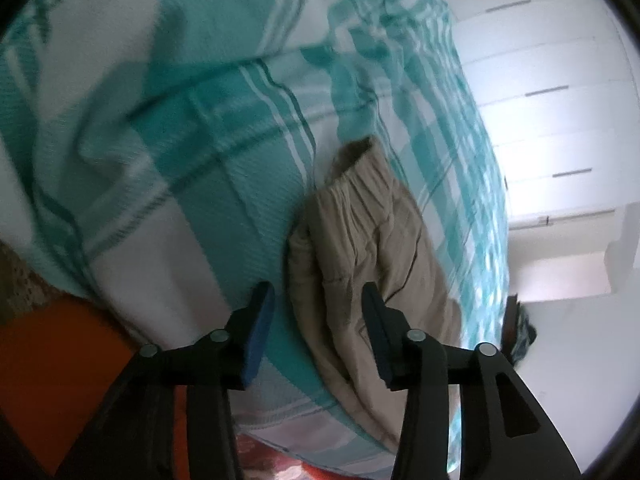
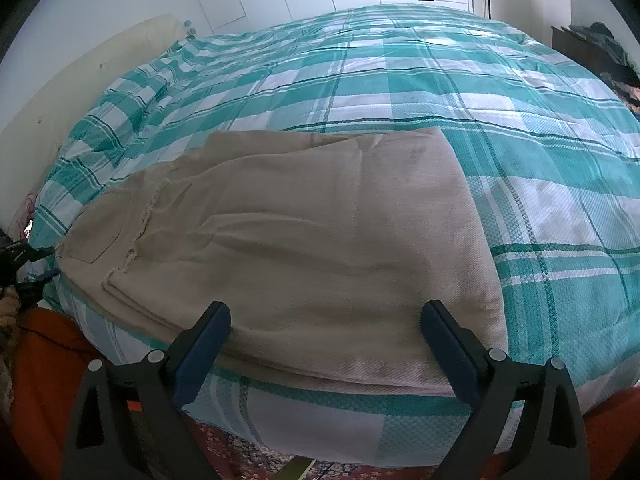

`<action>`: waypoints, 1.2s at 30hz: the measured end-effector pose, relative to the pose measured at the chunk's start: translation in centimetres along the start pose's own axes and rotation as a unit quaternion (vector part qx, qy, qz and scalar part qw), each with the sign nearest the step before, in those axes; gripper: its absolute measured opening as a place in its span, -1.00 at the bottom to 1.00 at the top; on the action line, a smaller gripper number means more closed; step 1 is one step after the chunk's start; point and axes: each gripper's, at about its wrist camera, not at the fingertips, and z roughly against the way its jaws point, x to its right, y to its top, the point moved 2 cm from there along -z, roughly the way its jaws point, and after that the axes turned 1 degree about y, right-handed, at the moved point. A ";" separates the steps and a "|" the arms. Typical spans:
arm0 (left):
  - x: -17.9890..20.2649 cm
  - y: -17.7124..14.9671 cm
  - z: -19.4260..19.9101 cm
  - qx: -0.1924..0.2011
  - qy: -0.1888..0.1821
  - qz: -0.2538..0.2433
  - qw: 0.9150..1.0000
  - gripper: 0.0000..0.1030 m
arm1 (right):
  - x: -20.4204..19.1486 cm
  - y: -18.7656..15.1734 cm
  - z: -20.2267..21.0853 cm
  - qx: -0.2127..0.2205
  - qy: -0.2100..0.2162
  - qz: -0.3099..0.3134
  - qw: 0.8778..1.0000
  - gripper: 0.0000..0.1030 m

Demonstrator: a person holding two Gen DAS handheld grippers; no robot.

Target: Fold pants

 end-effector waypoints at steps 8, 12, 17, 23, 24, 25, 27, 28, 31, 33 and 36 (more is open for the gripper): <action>-0.7 0.4 -0.7 0.002 -0.011 0.021 1.000 -0.60 | 0.2 -0.1 -0.1 0.001 0.001 0.005 1.000 0.86; -0.1 -0.3 0.3 0.014 -0.015 0.024 1.000 -0.67 | 0.0 -0.1 -0.1 0.000 0.000 0.005 1.000 0.87; 4.2 -1.7 3.6 0.042 -0.031 -0.035 0.998 -0.72 | 0.0 -0.3 -0.1 -0.002 0.000 0.008 1.000 0.88; 16.1 -6.4 7.7 0.058 -0.054 -0.195 0.978 -0.72 | 0.1 -0.1 0.1 0.000 0.008 0.002 1.000 0.88; 17.9 -7.6 8.1 0.055 -0.060 -0.220 0.972 -0.72 | 0.2 0.0 0.3 0.001 0.011 -0.002 1.000 0.87; 19.8 -8.9 8.2 0.052 -0.067 -0.246 0.966 -0.72 | 0.3 0.1 0.6 0.002 0.015 -0.007 1.000 0.87; 24.0 -12.3 7.5 0.034 -0.086 -0.297 0.950 -0.72 | 0.5 0.3 1.4 0.009 0.027 -0.023 0.999 0.87; 25.6 -13.5 6.9 0.025 -0.092 -0.313 0.945 -0.73 | 0.6 0.4 2.1 0.017 0.035 -0.033 0.999 0.87; 29.7 -18.6 3.6 -0.019 -0.108 -0.361 0.926 -0.73 | 1.3 0.9 4.5 0.057 0.042 -0.053 0.996 0.87; 31.4 -22.0 0.7 -0.054 -0.108 -0.384 0.915 -0.73 | 2.3 1.4 6.6 0.099 0.029 -0.069 0.992 0.87; 33.1 -27.3 -4.9 -0.095 -0.096 -0.417 0.899 -0.72 | 4.8 1.8 9.6 0.165 -0.005 -0.100 0.981 0.87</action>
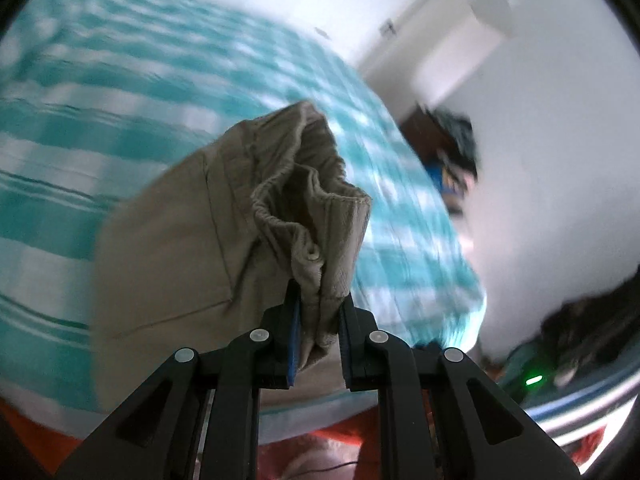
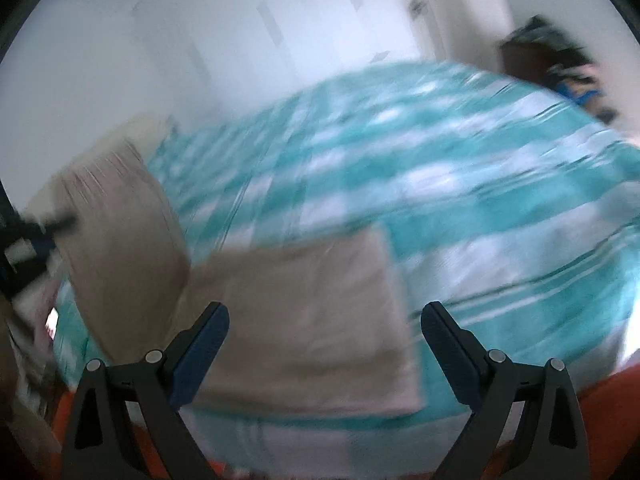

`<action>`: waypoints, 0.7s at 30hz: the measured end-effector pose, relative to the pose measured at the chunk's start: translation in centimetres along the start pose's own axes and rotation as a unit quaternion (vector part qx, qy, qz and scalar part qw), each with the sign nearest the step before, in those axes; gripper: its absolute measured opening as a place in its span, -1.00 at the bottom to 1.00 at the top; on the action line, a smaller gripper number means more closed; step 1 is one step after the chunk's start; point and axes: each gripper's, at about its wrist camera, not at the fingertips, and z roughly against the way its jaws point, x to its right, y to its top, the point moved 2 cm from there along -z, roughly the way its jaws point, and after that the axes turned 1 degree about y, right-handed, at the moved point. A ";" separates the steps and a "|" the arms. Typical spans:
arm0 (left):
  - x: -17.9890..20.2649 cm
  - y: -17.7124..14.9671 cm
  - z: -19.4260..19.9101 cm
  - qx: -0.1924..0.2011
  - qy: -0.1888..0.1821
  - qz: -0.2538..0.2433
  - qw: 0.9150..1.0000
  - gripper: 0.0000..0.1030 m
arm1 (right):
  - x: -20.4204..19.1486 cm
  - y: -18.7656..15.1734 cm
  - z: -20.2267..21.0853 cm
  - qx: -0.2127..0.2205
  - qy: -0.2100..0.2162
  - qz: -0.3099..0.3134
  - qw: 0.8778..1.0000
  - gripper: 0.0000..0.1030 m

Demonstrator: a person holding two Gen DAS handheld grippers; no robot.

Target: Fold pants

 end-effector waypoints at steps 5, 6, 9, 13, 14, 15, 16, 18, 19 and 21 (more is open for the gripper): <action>2.1 -4.7 -10.4 -0.077 0.056 -0.053 0.994 -0.48 | 4.4 0.7 1.3 0.035 -0.036 -0.058 0.997 0.87; 2.1 -5.3 -11.2 -0.099 0.062 -0.047 0.992 -0.46 | 4.9 0.5 1.3 0.032 -0.039 -0.068 0.996 0.87; 2.2 -5.8 -9.0 -0.099 0.038 -0.026 0.994 -0.06 | 6.7 -0.1 1.3 0.025 -0.033 -0.100 0.994 0.87; 1.0 -3.7 -2.0 -0.015 0.043 -0.056 0.997 0.48 | 8.0 0.1 1.6 0.034 -0.002 -0.124 0.992 0.86; 0.1 -3.3 -0.4 0.005 0.058 -0.062 0.996 0.48 | 7.9 0.3 1.5 0.034 0.016 -0.128 0.991 0.85; -1.2 -2.9 1.1 0.020 0.083 -0.065 0.994 0.48 | 7.8 0.4 1.3 0.030 0.035 -0.130 0.990 0.83; -2.5 -2.6 1.9 0.027 0.108 -0.065 0.992 0.48 | 7.4 0.6 0.8 0.022 0.057 -0.130 0.990 0.79; -5.3 -2.7 3.0 0.042 0.169 -0.062 0.983 0.44 | 6.1 0.6 -0.8 -0.016 0.117 -0.139 0.983 0.69; -6.2 -3.0 3.0 0.044 0.194 -0.060 0.978 0.39 | 5.4 0.4 -1.7 -0.043 0.145 -0.143 0.978 0.62; -8.5 -4.1 2.9 0.038 0.215 -0.046 0.975 0.26 | 3.0 -0.3 -3.7 -0.099 0.175 -0.126 0.971 0.53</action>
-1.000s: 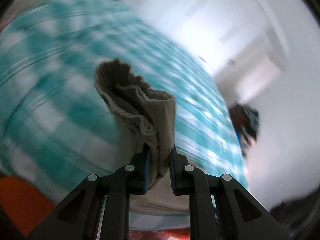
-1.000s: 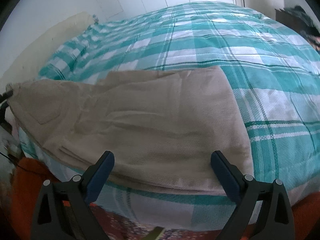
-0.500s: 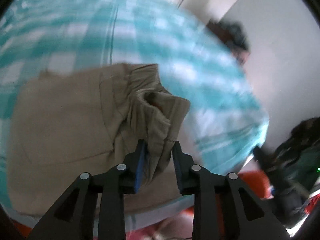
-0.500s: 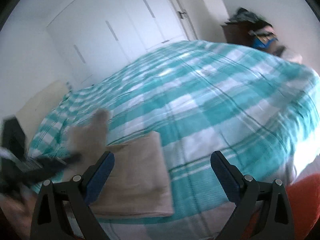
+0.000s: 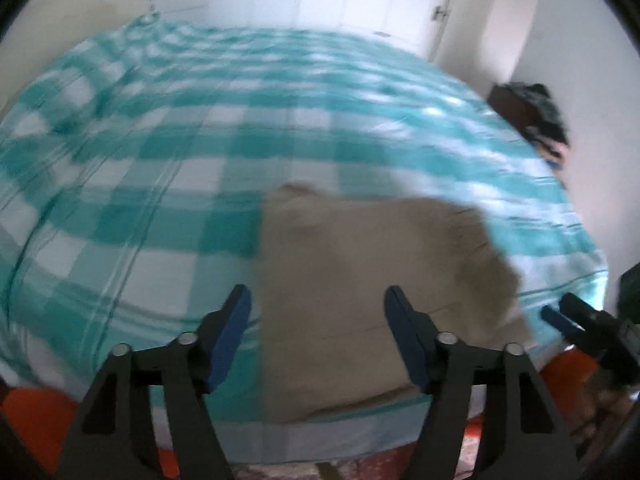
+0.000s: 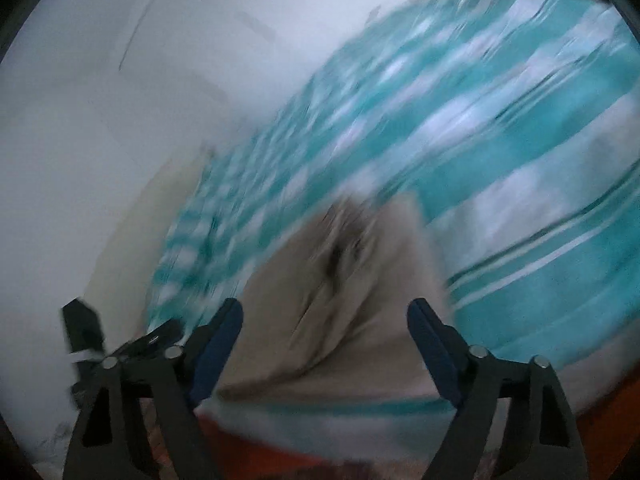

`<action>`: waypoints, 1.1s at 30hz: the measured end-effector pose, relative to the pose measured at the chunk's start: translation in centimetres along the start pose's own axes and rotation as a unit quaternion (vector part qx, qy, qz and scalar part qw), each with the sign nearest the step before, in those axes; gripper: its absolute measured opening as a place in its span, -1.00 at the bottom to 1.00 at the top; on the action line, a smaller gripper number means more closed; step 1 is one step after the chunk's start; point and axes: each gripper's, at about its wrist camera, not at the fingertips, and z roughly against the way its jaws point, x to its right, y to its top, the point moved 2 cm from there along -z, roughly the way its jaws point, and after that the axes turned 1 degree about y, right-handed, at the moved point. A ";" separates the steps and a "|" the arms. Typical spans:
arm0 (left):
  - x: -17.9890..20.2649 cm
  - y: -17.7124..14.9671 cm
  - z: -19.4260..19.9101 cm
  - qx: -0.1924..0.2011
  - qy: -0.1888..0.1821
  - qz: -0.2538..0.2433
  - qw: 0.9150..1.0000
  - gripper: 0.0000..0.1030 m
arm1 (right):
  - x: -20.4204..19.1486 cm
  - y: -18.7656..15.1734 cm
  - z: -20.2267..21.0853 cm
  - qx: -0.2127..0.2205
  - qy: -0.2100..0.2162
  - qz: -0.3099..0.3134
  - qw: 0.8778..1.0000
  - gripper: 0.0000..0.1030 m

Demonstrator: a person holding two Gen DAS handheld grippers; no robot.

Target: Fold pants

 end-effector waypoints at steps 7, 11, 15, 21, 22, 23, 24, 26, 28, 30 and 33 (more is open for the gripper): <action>-0.1 -4.0 -3.0 -0.048 -0.005 -0.010 0.999 -0.13 | -4.2 -1.0 -4.2 -0.049 -0.085 0.111 0.989 0.22; 0.6 -4.6 -3.3 -0.043 0.002 -0.031 0.999 -0.12 | -3.3 0.3 -6.1 -0.082 -0.099 0.087 0.988 -0.10; 0.2 -4.7 -3.6 -0.042 -0.007 -0.025 0.999 -0.11 | -2.4 0.4 -7.6 -0.112 -0.118 0.078 0.984 -0.37; 1.1 -4.6 -2.7 -0.023 -0.014 -0.037 0.999 -0.09 | -3.8 1.7 -5.0 -0.072 -0.090 0.090 0.989 -0.83; 1.5 -4.7 -3.1 -0.028 -0.013 -0.045 0.998 -0.09 | -3.7 2.0 -4.5 -0.065 -0.083 0.093 0.990 -0.83; 2.0 -4.9 -3.7 -0.036 -0.006 -0.056 0.998 -0.09 | -3.1 2.1 -4.6 -0.066 -0.086 0.088 0.990 -0.83; 2.3 -5.0 -4.2 -0.040 0.000 -0.065 0.997 -0.09 | -2.1 2.1 -5.2 -0.075 -0.095 0.076 0.990 -0.82; 2.6 -5.2 -4.5 -0.040 0.008 -0.076 0.996 -0.09 | 0.6 1.4 -6.4 -0.099 -0.104 0.042 0.989 -0.77; 2.5 -5.1 -4.4 -0.039 0.004 -0.072 0.997 -0.09 | 1.4 1.1 -5.9 -0.084 -0.088 0.017 0.992 -0.56; 2.3 -5.1 -4.5 -0.040 0.000 -0.067 0.997 -0.09 | 1.5 1.1 -4.5 -0.065 -0.086 0.003 0.994 -0.11; 2.4 -5.1 -4.6 -0.038 0.002 -0.068 0.997 -0.07 | 1.9 1.2 -3.3 -0.055 -0.069 -0.014 0.996 0.13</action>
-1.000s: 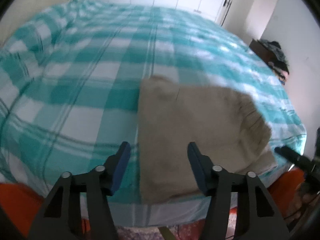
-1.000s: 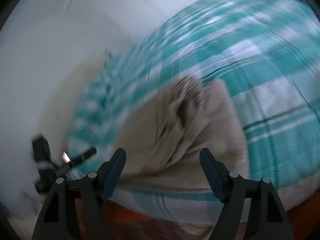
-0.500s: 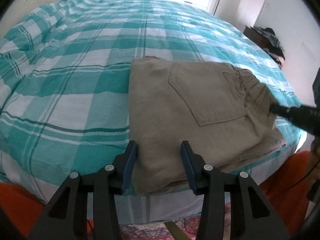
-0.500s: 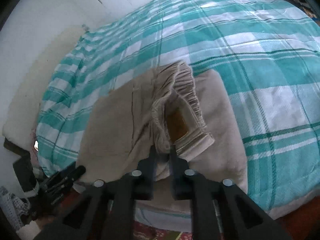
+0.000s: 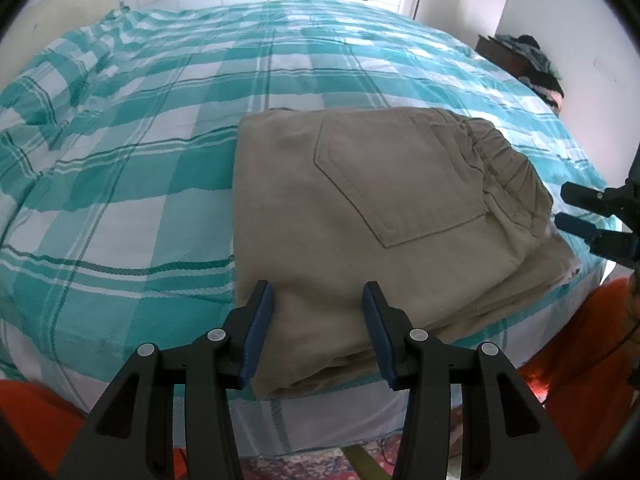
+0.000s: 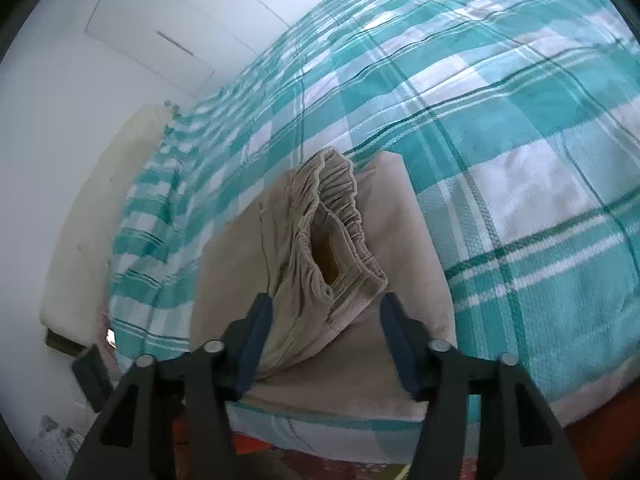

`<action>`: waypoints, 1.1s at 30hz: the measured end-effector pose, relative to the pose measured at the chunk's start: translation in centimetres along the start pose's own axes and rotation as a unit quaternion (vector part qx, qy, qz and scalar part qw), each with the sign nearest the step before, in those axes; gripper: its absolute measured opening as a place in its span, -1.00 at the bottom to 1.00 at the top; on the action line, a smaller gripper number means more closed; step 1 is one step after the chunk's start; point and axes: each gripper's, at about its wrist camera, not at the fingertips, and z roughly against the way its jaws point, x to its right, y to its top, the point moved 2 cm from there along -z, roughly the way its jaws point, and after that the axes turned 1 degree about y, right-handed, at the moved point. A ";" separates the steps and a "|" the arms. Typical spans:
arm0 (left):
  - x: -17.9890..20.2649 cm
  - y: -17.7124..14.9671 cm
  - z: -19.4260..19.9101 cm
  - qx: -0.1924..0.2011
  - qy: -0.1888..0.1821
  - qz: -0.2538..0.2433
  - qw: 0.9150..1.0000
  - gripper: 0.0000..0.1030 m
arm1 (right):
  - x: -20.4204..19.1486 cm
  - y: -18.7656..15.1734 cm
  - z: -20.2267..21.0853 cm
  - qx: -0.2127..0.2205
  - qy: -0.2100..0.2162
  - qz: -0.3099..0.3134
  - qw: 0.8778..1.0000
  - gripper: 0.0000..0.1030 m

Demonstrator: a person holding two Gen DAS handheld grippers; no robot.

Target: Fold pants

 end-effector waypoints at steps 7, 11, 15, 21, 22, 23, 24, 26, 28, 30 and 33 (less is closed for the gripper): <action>0.2 -0.1 0.0 0.003 0.003 -0.007 1.000 -0.06 | 0.0 0.3 -3.7 -0.045 -0.019 -0.005 0.999 0.13; 0.0 0.1 0.8 0.003 -0.001 0.000 1.000 -0.06 | -1.3 1.0 -4.6 -0.042 -0.035 0.016 0.998 -0.43; 0.0 1.1 3.2 0.027 -0.027 0.016 0.999 -0.06 | -4.0 1.7 -1.7 -0.015 -0.004 0.046 0.999 -0.58; 2.3 0.0 0.8 -0.008 -0.009 -0.045 0.999 -0.08 | -2.4 0.4 1.9 0.007 -0.007 0.026 1.000 -0.58; 2.7 -0.6 -0.4 -0.021 0.004 -0.063 0.998 -0.09 | -0.9 -0.4 1.2 -0.005 -0.026 0.016 1.000 -0.58; 3.0 -0.9 -0.8 -0.021 0.014 -0.075 0.997 -0.09 | 0.6 -1.3 0.3 -0.017 -0.042 0.004 0.999 -0.57; 3.3 -1.0 -0.7 -0.016 0.022 -0.085 0.996 -0.09 | 1.6 -2.0 -0.3 -0.021 -0.043 -0.007 0.999 -0.50; 3.6 -0.7 0.0 -0.007 0.031 -0.091 0.995 -0.09 | 2.3 -2.4 -0.3 -0.012 -0.036 -0.017 0.999 -0.43; 3.3 -0.3 0.6 -0.007 0.029 -0.082 0.996 -0.02 | 1.6 -1.7 0.1 -0.014 -0.047 0.000 0.999 -0.12; 2.9 0.1 1.5 0.000 0.028 -0.067 0.997 0.19 | 0.6 -0.8 1.3 -0.003 -0.078 0.032 0.996 0.04; 2.7 0.4 2.2 0.014 0.040 -0.062 0.997 0.32 | -1.7 0.7 3.8 0.049 -0.132 0.092 0.986 0.04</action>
